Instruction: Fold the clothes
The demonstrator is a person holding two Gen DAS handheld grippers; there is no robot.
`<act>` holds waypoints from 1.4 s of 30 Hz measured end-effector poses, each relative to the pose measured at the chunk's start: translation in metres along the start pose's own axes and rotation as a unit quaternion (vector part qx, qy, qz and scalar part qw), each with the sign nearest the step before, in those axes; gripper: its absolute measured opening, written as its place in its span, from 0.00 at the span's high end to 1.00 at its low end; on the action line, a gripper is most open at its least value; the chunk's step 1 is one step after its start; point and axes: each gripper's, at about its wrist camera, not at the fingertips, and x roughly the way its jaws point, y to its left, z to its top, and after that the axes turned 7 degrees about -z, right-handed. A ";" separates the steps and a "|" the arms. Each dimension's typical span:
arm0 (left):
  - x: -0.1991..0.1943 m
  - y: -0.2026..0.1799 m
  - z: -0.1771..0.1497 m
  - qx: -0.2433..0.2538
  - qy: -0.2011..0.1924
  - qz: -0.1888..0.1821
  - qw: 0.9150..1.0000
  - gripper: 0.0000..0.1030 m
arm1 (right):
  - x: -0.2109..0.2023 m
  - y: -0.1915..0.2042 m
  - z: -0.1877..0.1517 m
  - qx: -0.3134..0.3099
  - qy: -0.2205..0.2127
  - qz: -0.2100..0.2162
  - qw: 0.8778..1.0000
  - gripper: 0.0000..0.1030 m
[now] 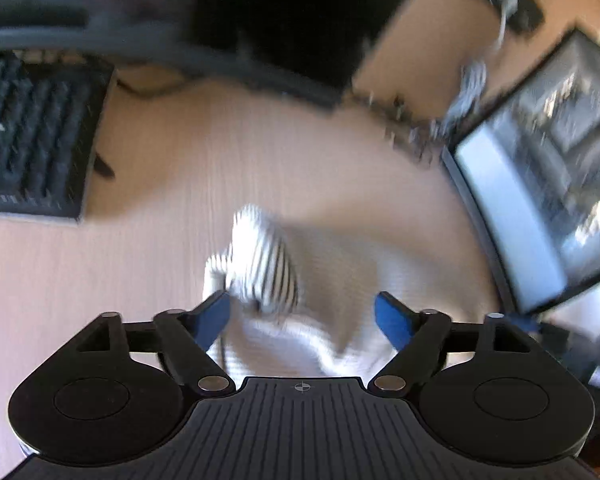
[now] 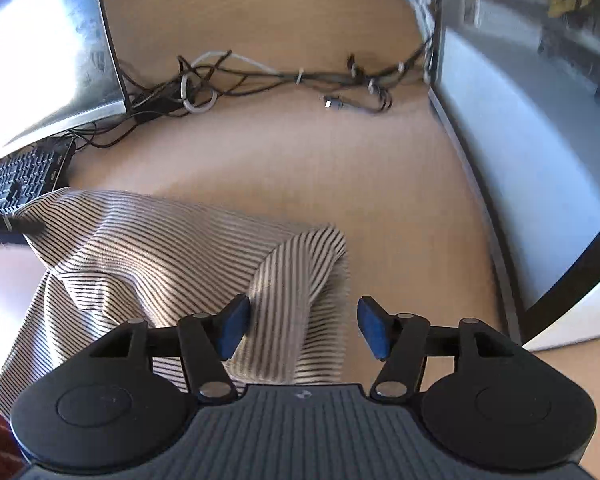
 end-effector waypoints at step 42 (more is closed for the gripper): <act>0.008 0.002 -0.037 -0.002 0.028 -0.076 0.997 0.20 | 0.053 -0.032 0.027 0.103 0.039 0.080 0.991 0.66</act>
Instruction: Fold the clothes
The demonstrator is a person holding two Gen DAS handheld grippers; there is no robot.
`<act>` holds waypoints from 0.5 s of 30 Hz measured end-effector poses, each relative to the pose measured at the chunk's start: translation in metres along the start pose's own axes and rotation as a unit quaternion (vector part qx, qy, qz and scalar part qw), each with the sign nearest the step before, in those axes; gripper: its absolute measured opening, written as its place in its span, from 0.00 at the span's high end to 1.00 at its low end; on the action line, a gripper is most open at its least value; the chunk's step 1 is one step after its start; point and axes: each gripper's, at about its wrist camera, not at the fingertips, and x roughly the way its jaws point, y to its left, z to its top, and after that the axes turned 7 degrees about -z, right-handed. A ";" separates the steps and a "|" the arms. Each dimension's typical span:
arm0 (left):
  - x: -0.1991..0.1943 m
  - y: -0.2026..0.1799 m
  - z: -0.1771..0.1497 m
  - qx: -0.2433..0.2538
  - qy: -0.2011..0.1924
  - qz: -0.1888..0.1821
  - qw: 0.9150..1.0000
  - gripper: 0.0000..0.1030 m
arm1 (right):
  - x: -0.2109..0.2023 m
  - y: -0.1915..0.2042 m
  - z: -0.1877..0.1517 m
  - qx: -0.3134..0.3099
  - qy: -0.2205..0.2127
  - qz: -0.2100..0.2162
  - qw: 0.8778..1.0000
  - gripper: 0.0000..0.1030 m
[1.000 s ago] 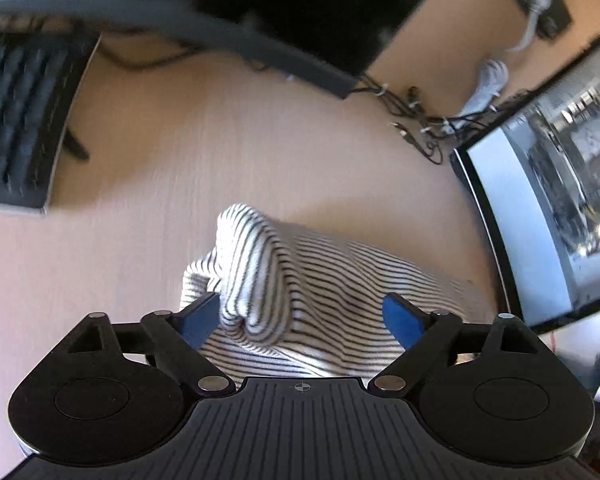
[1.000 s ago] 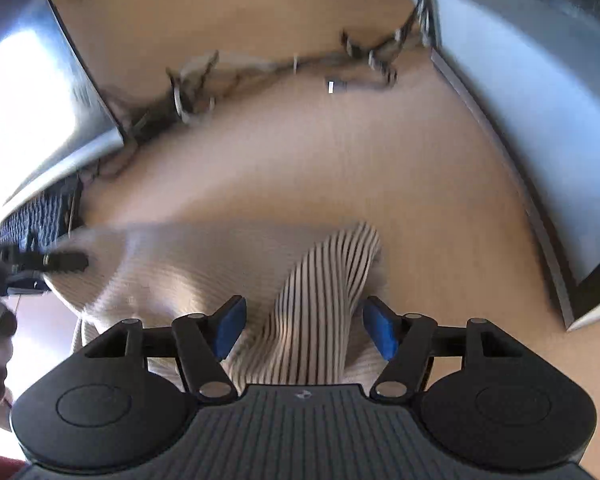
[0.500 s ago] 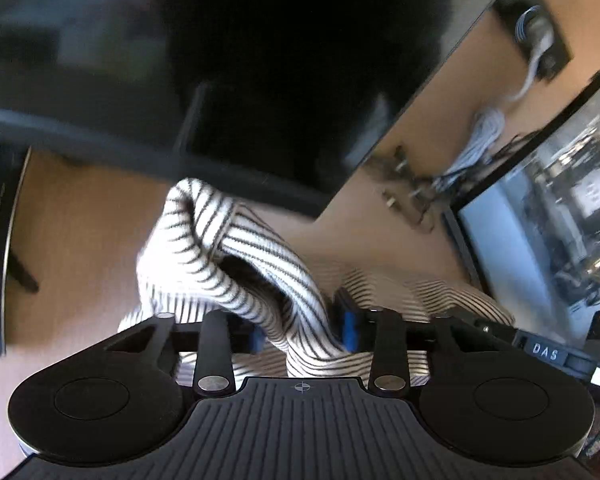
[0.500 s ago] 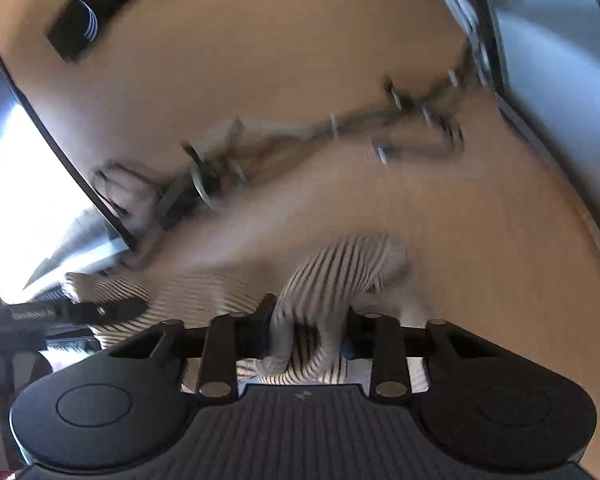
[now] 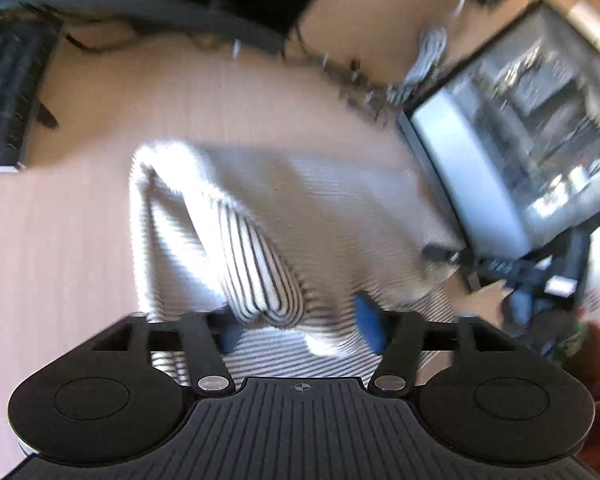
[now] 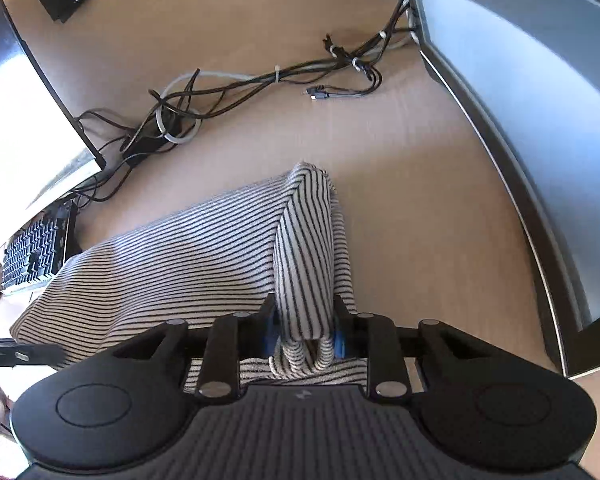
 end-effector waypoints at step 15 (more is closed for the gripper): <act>0.055 0.024 0.024 -0.074 0.010 0.054 0.996 0.47 | 0.019 0.032 0.002 -0.040 -0.016 -0.003 0.999 0.70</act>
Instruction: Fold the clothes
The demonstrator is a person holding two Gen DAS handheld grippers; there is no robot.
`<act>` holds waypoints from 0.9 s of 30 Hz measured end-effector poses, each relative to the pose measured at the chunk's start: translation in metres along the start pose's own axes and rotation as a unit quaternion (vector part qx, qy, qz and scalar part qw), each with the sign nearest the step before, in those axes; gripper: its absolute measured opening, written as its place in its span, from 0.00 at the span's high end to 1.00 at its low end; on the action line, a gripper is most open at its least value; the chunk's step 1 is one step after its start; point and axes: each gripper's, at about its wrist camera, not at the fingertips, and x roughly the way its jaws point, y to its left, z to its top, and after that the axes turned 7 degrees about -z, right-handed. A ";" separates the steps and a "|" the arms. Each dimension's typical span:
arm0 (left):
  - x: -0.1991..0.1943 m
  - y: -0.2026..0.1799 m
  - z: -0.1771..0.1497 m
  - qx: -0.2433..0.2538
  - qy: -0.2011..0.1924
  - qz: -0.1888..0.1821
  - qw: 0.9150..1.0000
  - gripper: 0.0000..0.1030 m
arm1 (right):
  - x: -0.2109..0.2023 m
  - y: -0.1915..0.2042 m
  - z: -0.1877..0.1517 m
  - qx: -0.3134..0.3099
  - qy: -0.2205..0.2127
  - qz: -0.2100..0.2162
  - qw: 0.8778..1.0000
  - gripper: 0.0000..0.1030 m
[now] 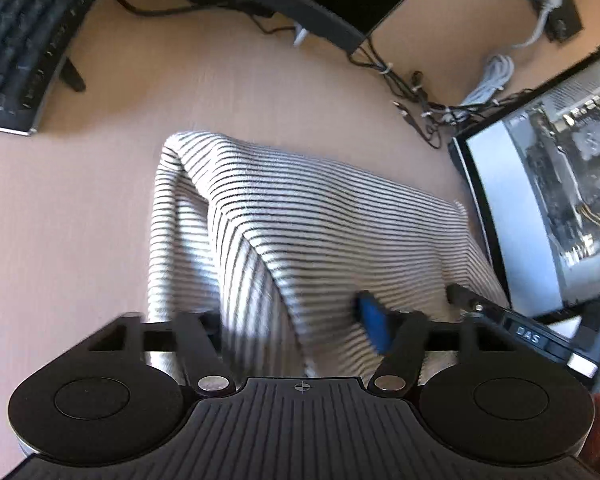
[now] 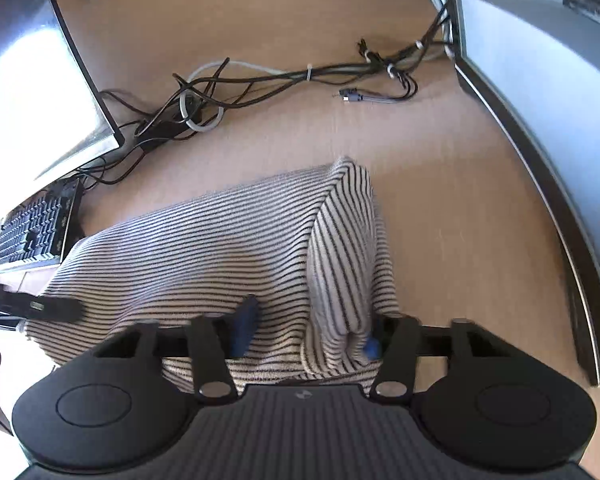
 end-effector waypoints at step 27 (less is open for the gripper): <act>-0.049 -0.021 -0.029 0.090 -0.064 0.098 0.989 0.46 | -0.018 -0.017 -0.014 -0.024 -0.034 -0.032 0.999 0.59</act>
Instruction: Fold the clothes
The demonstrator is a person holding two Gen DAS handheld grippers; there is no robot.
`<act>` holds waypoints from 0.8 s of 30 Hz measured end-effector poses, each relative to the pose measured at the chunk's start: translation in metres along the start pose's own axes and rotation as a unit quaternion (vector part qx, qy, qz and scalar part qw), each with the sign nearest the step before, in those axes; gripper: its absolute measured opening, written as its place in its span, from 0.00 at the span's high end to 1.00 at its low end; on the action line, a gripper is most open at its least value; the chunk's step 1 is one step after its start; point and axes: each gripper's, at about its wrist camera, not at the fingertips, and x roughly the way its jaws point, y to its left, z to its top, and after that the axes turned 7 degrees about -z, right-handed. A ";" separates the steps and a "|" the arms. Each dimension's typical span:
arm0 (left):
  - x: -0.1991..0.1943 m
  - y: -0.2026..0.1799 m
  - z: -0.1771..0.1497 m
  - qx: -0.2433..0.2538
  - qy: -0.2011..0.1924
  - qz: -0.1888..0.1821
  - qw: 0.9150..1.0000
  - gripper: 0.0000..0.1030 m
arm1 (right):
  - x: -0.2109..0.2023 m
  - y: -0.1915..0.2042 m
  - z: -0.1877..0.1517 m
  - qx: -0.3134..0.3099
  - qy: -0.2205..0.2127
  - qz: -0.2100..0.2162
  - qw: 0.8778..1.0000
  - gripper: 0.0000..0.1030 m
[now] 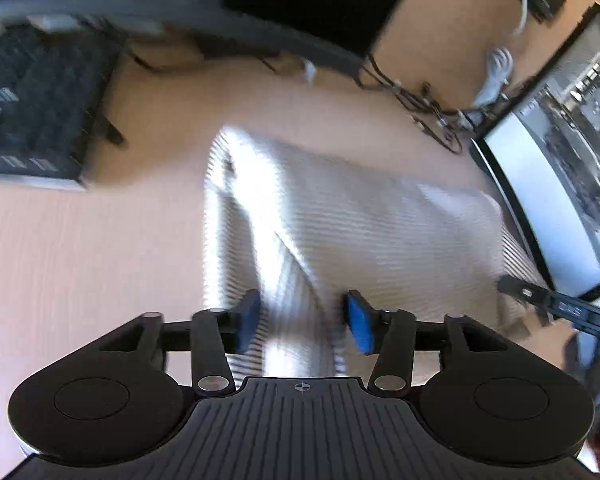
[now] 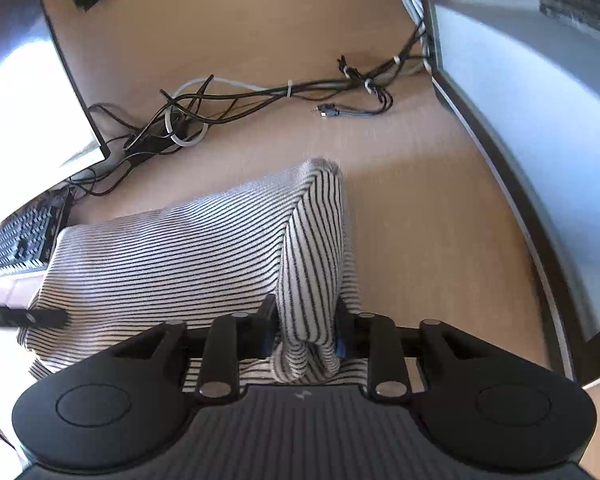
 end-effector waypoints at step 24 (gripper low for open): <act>0.049 -0.062 -0.028 0.073 0.017 -0.020 0.997 0.01 | 0.016 0.029 -0.001 0.044 -0.033 0.110 0.992 0.06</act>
